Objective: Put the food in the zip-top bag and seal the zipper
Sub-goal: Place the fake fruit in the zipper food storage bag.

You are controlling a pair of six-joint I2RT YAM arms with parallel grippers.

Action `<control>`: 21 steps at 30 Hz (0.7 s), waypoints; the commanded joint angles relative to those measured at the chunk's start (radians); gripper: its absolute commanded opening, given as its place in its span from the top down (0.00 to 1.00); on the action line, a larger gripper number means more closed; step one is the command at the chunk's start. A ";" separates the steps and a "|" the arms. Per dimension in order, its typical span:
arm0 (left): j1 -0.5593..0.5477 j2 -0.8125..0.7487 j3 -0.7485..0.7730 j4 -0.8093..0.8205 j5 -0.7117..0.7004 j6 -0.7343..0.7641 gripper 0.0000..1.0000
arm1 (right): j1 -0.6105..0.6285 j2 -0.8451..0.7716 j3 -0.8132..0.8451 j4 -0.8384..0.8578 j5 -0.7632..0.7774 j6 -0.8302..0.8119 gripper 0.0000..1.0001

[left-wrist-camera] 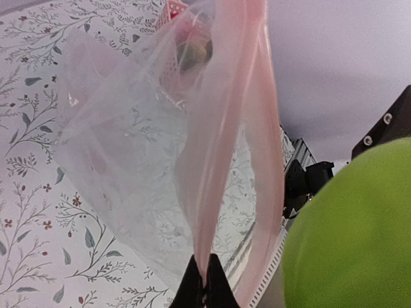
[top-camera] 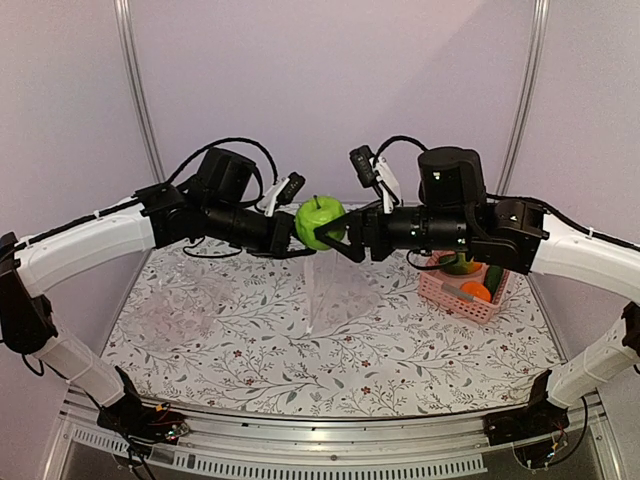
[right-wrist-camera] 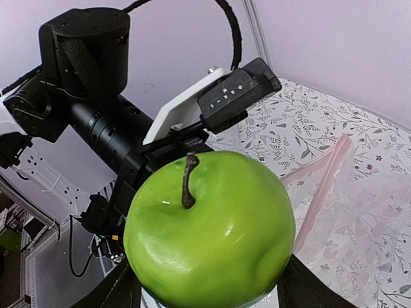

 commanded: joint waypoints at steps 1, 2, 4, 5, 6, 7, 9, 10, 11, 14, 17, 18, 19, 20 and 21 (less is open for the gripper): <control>-0.022 -0.036 0.018 0.039 0.020 -0.004 1.00 | 0.003 0.020 -0.032 0.019 0.090 0.021 0.33; -0.022 -0.038 0.018 0.043 0.024 -0.005 1.00 | 0.004 0.022 -0.033 0.015 0.091 0.022 0.33; -0.024 -0.042 0.016 0.052 0.036 -0.007 1.00 | 0.005 0.026 -0.034 0.012 0.122 0.021 0.33; -0.024 -0.043 0.015 0.056 0.040 -0.007 1.00 | 0.004 0.029 -0.034 0.010 0.133 0.022 0.33; -0.024 -0.047 0.014 0.058 0.041 -0.007 1.00 | 0.004 0.031 -0.034 0.007 0.145 0.022 0.33; -0.024 -0.049 0.013 0.060 0.041 -0.007 1.00 | 0.004 0.033 -0.034 0.003 0.159 0.022 0.33; -0.025 -0.053 0.010 0.061 0.041 -0.007 1.00 | 0.003 0.035 -0.035 -0.009 0.184 0.022 0.33; -0.025 -0.056 0.008 0.060 0.041 -0.007 1.00 | 0.004 0.037 -0.035 -0.012 0.192 0.022 0.33; -0.025 -0.059 0.006 0.063 0.043 -0.006 1.00 | 0.003 0.037 -0.035 -0.016 0.193 0.022 0.33; -0.024 -0.064 0.003 0.067 0.048 -0.006 1.00 | 0.003 0.047 -0.034 -0.029 0.189 0.019 0.33; -0.024 -0.070 -0.001 0.074 0.053 -0.005 1.00 | 0.002 0.061 -0.034 -0.042 0.191 0.019 0.33; -0.024 -0.073 -0.002 0.078 0.057 -0.004 1.00 | 0.003 0.064 -0.034 -0.048 0.192 0.019 0.33; -0.024 -0.075 -0.004 0.083 0.060 -0.005 1.00 | 0.002 0.067 -0.033 -0.053 0.192 0.018 0.33; -0.024 -0.078 -0.005 0.087 0.062 -0.005 1.00 | 0.002 0.070 -0.034 -0.057 0.189 0.018 0.33; -0.024 -0.080 -0.007 0.094 0.067 -0.004 1.00 | 0.002 0.073 -0.034 -0.060 0.186 0.017 0.33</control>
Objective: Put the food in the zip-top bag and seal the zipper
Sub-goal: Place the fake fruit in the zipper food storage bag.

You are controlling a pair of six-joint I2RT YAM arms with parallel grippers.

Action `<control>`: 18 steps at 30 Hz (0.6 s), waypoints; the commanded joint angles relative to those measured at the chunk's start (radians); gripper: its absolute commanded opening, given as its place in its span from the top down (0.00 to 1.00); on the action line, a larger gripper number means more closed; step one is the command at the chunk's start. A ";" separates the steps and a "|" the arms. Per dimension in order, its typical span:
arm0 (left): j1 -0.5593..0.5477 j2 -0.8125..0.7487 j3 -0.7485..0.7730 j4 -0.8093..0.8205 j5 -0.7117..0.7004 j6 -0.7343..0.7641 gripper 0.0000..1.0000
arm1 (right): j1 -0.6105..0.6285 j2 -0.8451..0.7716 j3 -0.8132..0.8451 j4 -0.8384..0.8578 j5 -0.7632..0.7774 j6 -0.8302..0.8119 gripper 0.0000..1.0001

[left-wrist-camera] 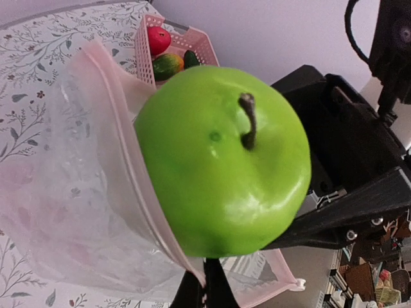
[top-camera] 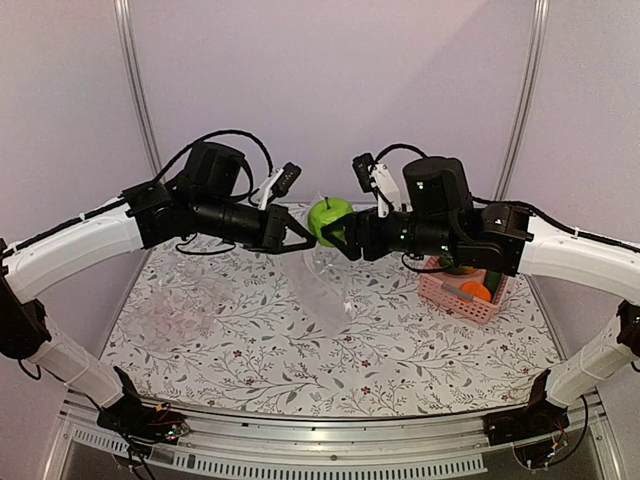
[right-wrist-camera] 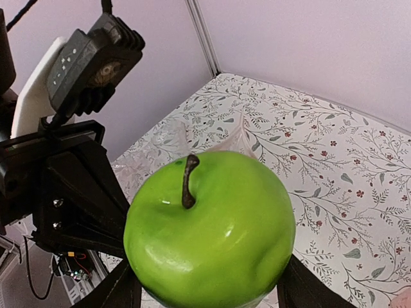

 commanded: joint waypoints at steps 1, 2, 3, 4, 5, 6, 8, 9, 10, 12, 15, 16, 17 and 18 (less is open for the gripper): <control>-0.014 -0.031 -0.007 0.077 0.033 0.004 1.00 | 0.004 0.032 -0.014 -0.053 -0.015 0.001 0.33; -0.014 -0.030 -0.007 0.081 0.037 0.004 1.00 | 0.004 0.036 -0.013 -0.055 -0.024 -0.001 0.33; -0.014 -0.030 -0.007 0.084 0.038 0.005 1.00 | 0.005 0.040 -0.012 -0.059 -0.034 -0.003 0.33; -0.014 -0.031 -0.007 0.087 0.040 0.004 1.00 | 0.006 0.043 -0.006 -0.065 -0.044 -0.006 0.33; -0.014 -0.030 -0.007 0.089 0.043 0.005 1.00 | 0.005 0.048 -0.003 -0.072 -0.057 -0.008 0.33; -0.014 -0.031 -0.006 0.091 0.042 0.005 1.00 | 0.004 0.052 0.002 -0.081 -0.068 -0.012 0.33; -0.014 -0.030 -0.006 0.095 0.045 0.007 1.00 | 0.005 0.066 0.013 -0.097 -0.100 -0.023 0.33; -0.014 -0.031 -0.007 0.097 0.047 0.007 1.00 | 0.005 0.071 0.016 -0.104 -0.130 -0.030 0.33; -0.014 -0.030 -0.007 0.099 0.051 0.007 1.00 | 0.005 0.076 0.019 -0.111 -0.155 -0.041 0.34; -0.014 -0.031 -0.010 0.106 0.058 0.008 1.00 | 0.004 0.084 0.019 -0.113 -0.209 -0.054 0.33; -0.014 -0.031 -0.011 0.113 0.070 0.006 1.00 | 0.004 0.088 0.017 -0.109 -0.261 -0.073 0.33; -0.014 -0.029 -0.014 0.116 0.075 0.005 1.00 | 0.005 0.086 0.013 -0.105 -0.270 -0.077 0.33; -0.014 -0.030 -0.016 0.118 0.080 0.004 1.00 | 0.005 0.082 0.007 -0.095 -0.278 -0.080 0.33; -0.014 -0.031 -0.017 0.121 0.085 0.001 1.00 | 0.005 0.078 0.001 -0.085 -0.282 -0.086 0.33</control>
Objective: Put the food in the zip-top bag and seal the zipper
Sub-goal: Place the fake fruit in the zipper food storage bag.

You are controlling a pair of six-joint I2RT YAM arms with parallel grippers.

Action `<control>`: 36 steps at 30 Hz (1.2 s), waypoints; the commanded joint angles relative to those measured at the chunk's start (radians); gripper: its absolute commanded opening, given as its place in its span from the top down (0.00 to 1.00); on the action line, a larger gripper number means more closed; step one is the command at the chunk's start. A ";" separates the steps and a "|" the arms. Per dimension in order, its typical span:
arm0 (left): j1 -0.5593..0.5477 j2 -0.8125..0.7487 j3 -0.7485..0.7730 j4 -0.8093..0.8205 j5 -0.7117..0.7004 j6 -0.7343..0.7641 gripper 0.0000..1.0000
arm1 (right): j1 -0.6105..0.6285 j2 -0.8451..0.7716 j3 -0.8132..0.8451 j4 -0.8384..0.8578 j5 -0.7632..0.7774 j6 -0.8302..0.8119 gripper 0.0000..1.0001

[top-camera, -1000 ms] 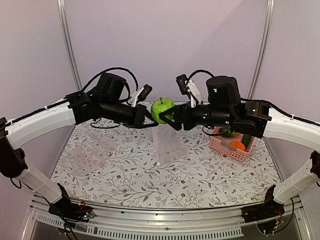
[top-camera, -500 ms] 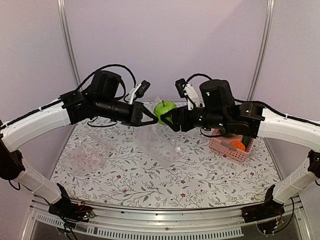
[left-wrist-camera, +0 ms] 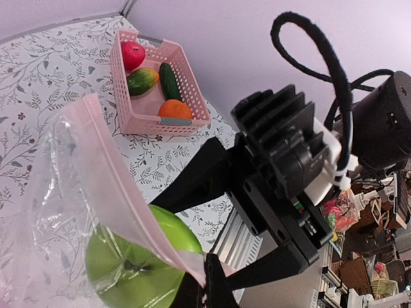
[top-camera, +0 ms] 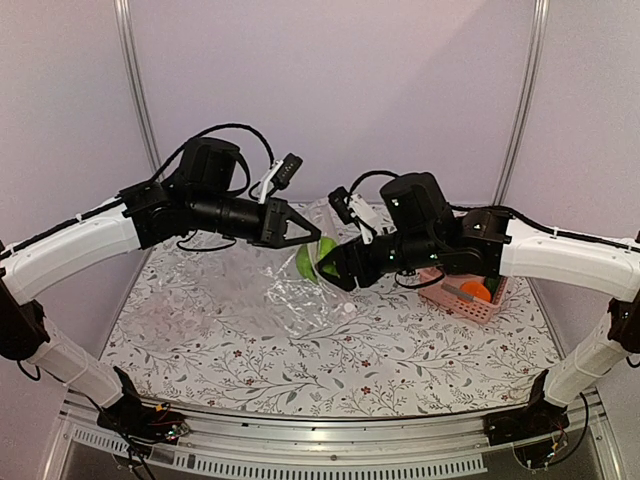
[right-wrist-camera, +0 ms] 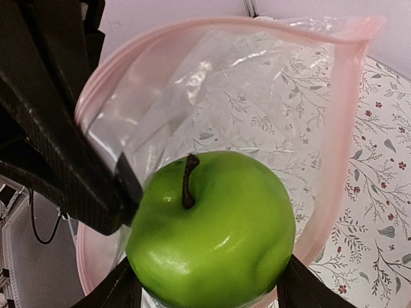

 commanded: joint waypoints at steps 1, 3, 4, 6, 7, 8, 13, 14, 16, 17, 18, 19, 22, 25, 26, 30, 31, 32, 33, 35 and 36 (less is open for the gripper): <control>-0.011 -0.017 -0.018 0.054 0.033 -0.001 1.00 | 0.005 -0.002 -0.007 0.023 -0.097 -0.042 0.33; -0.011 -0.015 -0.022 0.059 0.054 -0.006 1.00 | 0.005 -0.015 -0.020 0.050 -0.107 -0.053 0.32; -0.011 -0.014 -0.023 0.061 0.068 -0.007 1.00 | 0.006 -0.023 -0.026 0.064 -0.117 -0.055 0.32; -0.011 -0.012 -0.026 0.064 0.091 -0.012 1.00 | 0.005 -0.034 -0.038 0.092 -0.138 -0.066 0.32; -0.011 -0.012 -0.031 0.065 0.099 -0.014 1.00 | 0.005 -0.039 -0.044 0.107 -0.148 -0.076 0.31; -0.011 -0.011 -0.035 0.066 0.106 -0.016 1.00 | 0.004 -0.045 -0.051 0.124 -0.156 -0.083 0.31; -0.011 -0.010 -0.053 0.075 0.137 -0.029 1.00 | 0.005 -0.043 -0.062 0.133 -0.117 -0.121 0.29; -0.011 -0.010 -0.057 0.081 0.141 -0.035 1.00 | 0.005 -0.038 -0.060 0.129 -0.101 -0.123 0.28; -0.011 -0.010 -0.065 0.098 0.152 -0.047 1.00 | 0.006 -0.020 -0.055 0.109 -0.074 -0.126 0.27; -0.011 -0.012 -0.069 0.108 0.157 -0.053 1.00 | 0.004 -0.014 -0.054 0.101 -0.064 -0.124 0.26; -0.011 -0.012 -0.070 0.116 0.161 -0.059 1.00 | 0.006 -0.005 -0.053 0.095 -0.057 -0.123 0.26; -0.011 -0.014 -0.070 0.122 0.164 -0.063 1.00 | 0.005 0.001 -0.053 0.086 -0.044 -0.123 0.26; -0.011 -0.021 -0.067 0.134 0.168 -0.067 1.00 | -0.003 0.020 -0.053 0.056 0.000 -0.120 0.25; -0.010 -0.033 -0.065 0.136 0.164 -0.071 1.00 | -0.028 0.029 -0.065 0.042 0.018 -0.104 0.25; -0.010 -0.037 -0.067 0.139 0.164 -0.072 1.00 | -0.036 0.029 -0.071 0.038 0.021 -0.096 0.25; -0.008 -0.052 -0.074 0.139 0.153 -0.074 1.00 | -0.052 0.023 -0.076 0.007 0.050 -0.082 0.25; -0.007 -0.055 -0.078 0.139 0.150 -0.074 1.00 | -0.052 0.023 -0.071 -0.006 0.057 -0.081 0.25; -0.005 -0.057 -0.081 0.138 0.146 -0.073 1.00 | -0.053 0.023 -0.067 -0.019 0.069 -0.083 0.25; -0.002 -0.060 -0.085 0.138 0.142 -0.072 1.00 | -0.054 0.024 -0.061 -0.033 0.084 -0.084 0.25; 0.004 -0.065 -0.094 0.138 0.132 -0.074 1.00 | -0.054 0.028 -0.042 -0.071 0.139 -0.084 0.25; 0.008 -0.068 -0.100 0.138 0.128 -0.073 1.00 | -0.055 0.029 -0.038 -0.090 0.153 -0.084 0.25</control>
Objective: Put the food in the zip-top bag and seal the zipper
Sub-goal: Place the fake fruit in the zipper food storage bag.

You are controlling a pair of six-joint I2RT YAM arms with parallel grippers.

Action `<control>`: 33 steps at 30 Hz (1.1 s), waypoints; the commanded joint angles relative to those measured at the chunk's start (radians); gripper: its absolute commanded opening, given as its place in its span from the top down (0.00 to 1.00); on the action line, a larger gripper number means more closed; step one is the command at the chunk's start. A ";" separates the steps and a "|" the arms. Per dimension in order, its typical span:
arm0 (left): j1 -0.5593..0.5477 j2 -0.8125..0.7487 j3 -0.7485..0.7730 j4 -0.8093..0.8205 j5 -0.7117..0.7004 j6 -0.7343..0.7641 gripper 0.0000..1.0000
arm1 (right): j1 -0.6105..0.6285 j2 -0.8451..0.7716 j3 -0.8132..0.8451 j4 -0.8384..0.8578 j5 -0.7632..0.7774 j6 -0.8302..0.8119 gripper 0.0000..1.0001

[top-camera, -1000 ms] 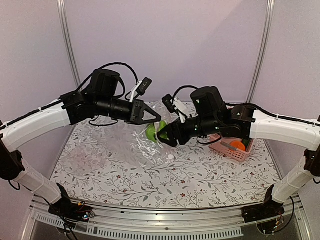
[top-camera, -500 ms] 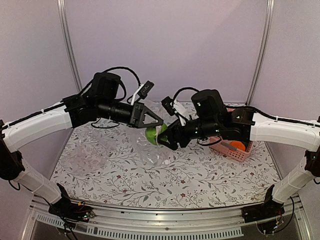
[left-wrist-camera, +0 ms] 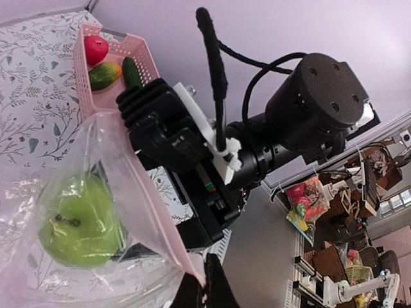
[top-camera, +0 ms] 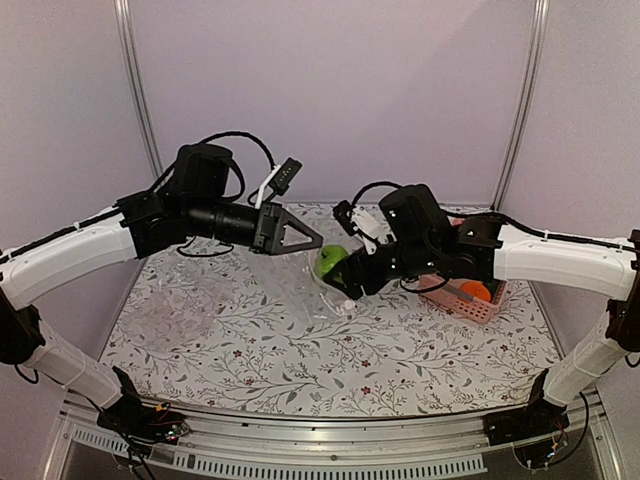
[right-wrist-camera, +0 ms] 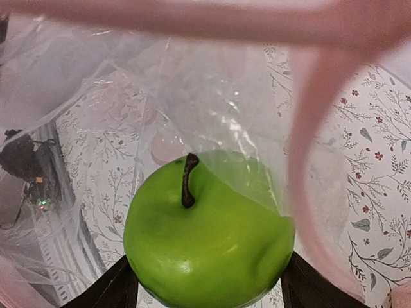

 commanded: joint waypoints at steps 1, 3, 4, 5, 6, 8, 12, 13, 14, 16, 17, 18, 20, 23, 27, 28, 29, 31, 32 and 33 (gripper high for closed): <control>0.010 -0.033 -0.032 0.030 -0.014 -0.005 1.00 | -0.011 0.011 0.029 -0.110 0.114 0.012 0.24; 0.017 -0.033 -0.045 0.041 -0.010 -0.015 1.00 | -0.012 0.001 0.029 -0.118 0.115 0.011 0.21; 0.018 -0.032 -0.049 0.047 -0.009 -0.020 1.00 | -0.013 -0.004 0.029 -0.119 0.111 0.009 0.19; 0.018 -0.030 -0.053 0.052 -0.007 -0.021 1.00 | -0.013 -0.012 0.029 -0.120 0.104 0.009 0.18; 0.019 -0.027 -0.055 0.052 -0.006 -0.021 1.00 | -0.013 -0.020 0.031 -0.121 0.097 0.010 0.17; 0.019 -0.018 -0.057 0.053 -0.002 -0.022 1.00 | -0.012 -0.034 0.032 -0.121 0.078 0.012 0.13; 0.019 -0.005 -0.057 0.067 0.002 -0.027 1.00 | -0.011 -0.050 0.037 -0.116 0.060 0.014 0.08; 0.020 -0.004 -0.056 0.069 0.002 -0.028 1.00 | -0.012 -0.054 0.037 -0.116 0.061 0.015 0.07; 0.021 -0.003 -0.056 0.070 -0.002 -0.029 1.00 | -0.012 -0.057 0.037 -0.115 0.044 0.016 0.07; 0.024 -0.006 -0.057 0.067 -0.019 -0.033 1.00 | -0.012 -0.071 0.037 -0.116 0.021 0.022 0.06; 0.028 -0.007 -0.059 0.065 -0.032 -0.036 1.00 | -0.012 -0.081 0.037 -0.117 0.015 0.027 0.06; 0.035 -0.007 -0.061 0.061 -0.044 -0.043 1.00 | -0.012 -0.090 0.037 -0.117 0.008 0.033 0.05; 0.051 -0.009 -0.071 0.061 -0.060 -0.061 1.00 | -0.012 -0.125 0.035 -0.117 0.003 0.050 0.05; 0.068 -0.009 -0.092 0.082 -0.054 -0.090 1.00 | -0.014 -0.168 0.028 -0.125 0.022 0.090 0.05; 0.071 -0.008 -0.102 0.100 -0.040 -0.103 1.00 | -0.019 -0.207 0.017 -0.146 0.091 0.145 0.05; 0.071 -0.008 -0.103 0.100 -0.040 -0.103 1.00 | -0.019 -0.211 0.013 -0.153 0.102 0.155 0.05; 0.071 -0.009 -0.103 0.101 -0.038 -0.105 1.00 | -0.021 -0.210 0.013 -0.162 0.113 0.162 0.05; 0.071 -0.009 -0.103 0.106 -0.034 -0.108 1.00 | -0.022 -0.199 0.013 -0.176 0.121 0.176 0.06; 0.071 -0.010 -0.103 0.106 -0.034 -0.109 1.00 | -0.021 -0.189 0.013 -0.180 0.119 0.183 0.07; 0.071 -0.010 -0.103 0.107 -0.033 -0.108 1.00 | -0.022 -0.173 0.013 -0.182 0.115 0.196 0.08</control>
